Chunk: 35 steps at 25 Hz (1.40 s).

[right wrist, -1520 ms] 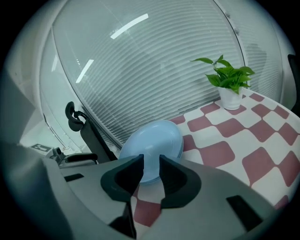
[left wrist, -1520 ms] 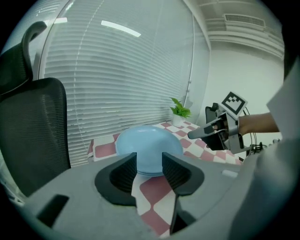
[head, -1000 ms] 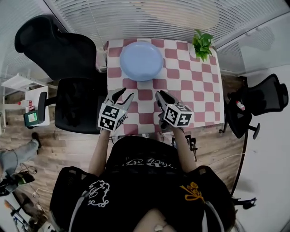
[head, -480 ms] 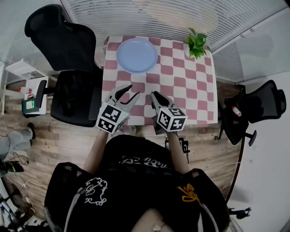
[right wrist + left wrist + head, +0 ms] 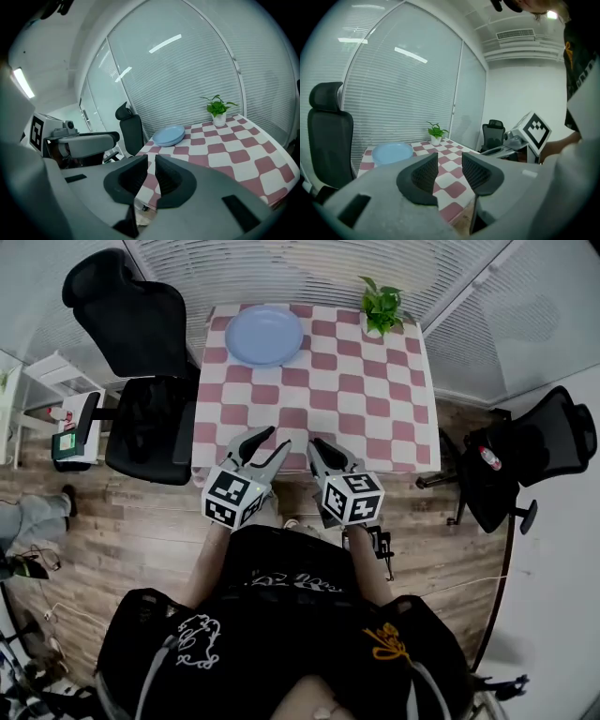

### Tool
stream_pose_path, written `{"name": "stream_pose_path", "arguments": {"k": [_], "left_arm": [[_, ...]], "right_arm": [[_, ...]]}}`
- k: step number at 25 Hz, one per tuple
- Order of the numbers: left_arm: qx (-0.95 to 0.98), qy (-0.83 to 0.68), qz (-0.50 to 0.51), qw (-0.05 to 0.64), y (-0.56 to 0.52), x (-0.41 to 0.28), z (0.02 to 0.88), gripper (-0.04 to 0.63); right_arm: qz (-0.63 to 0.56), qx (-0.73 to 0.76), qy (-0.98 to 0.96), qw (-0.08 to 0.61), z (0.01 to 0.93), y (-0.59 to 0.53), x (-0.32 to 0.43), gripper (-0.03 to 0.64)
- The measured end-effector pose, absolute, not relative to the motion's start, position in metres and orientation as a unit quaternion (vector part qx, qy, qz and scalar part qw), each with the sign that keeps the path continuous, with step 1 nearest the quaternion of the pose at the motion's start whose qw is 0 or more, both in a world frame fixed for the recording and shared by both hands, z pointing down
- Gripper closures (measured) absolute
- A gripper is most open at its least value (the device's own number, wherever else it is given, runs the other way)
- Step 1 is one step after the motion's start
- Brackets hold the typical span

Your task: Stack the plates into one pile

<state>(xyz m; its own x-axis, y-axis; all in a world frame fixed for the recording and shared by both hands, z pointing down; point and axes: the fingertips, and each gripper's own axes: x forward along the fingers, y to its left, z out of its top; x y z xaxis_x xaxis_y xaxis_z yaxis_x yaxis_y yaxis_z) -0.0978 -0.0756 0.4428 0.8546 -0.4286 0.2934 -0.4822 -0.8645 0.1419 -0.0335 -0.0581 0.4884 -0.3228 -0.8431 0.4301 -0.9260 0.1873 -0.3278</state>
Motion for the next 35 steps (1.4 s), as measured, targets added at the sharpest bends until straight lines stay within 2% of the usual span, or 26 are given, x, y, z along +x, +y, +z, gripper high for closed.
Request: {"name": "stream_pose_path", "arguments": {"k": [14,35], "left_arm": [[0.948,-0.268,0.141,0.097,0.013,-0.118,0.439,0.428],[0.953,-0.245,0.156,0.083,0.031,-0.205,0.441,0.428]], "right_arm": [[0.242,0.534,-0.806,0.079,0.479,0.022,-0.066,0.568],[0.204,0.550,-0.805,0.091,0.451,0.031,-0.147,0.583]]}}
